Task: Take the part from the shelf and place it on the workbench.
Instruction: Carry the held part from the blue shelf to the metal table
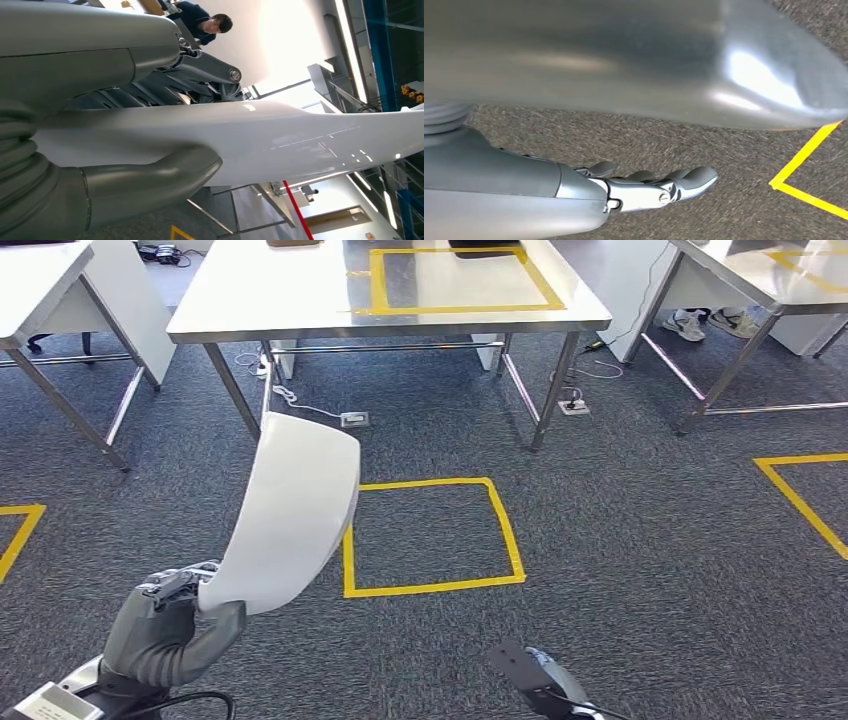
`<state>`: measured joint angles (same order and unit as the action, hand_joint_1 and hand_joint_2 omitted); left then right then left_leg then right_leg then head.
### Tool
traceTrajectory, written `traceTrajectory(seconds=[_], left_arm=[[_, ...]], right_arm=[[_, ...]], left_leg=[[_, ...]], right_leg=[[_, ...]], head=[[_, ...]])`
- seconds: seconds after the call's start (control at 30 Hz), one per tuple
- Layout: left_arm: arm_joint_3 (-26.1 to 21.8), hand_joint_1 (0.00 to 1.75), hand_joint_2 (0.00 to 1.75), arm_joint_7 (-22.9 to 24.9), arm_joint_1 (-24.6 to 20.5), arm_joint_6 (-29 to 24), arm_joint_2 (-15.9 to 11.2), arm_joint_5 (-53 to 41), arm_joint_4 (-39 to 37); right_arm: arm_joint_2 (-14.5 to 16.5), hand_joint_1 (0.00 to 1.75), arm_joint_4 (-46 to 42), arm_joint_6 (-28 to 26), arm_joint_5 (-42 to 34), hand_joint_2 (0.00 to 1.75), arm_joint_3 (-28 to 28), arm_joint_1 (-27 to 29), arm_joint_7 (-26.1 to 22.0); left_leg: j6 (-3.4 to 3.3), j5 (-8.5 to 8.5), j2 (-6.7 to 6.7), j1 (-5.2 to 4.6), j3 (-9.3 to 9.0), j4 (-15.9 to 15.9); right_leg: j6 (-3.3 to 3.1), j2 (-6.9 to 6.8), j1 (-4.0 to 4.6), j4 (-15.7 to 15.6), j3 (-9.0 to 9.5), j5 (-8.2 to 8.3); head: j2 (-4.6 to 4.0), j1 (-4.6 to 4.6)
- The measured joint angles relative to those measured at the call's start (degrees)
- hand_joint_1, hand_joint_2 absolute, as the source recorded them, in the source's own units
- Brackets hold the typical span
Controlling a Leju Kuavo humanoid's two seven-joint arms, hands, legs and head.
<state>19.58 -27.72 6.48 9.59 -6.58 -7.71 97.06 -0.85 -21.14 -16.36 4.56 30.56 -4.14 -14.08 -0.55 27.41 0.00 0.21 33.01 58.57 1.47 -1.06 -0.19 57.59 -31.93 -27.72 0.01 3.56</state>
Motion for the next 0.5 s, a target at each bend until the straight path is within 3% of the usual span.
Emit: traceTrajectory(seconds=[0.5], left_arm=[[-0.3,1.75,1.75,0.3,0.6,-0.3,0.0,0.2,0.2]], right_arm=[[-0.3,0.00,0.0,0.8,0.2,0.00,0.1,0.0,0.8]], left_leg=[[0.00,0.00,0.00,0.00,0.00,0.0]], right_leg=[[0.00,0.00,0.00,0.0,0.00,0.00]], head=[[0.01,0.00]])
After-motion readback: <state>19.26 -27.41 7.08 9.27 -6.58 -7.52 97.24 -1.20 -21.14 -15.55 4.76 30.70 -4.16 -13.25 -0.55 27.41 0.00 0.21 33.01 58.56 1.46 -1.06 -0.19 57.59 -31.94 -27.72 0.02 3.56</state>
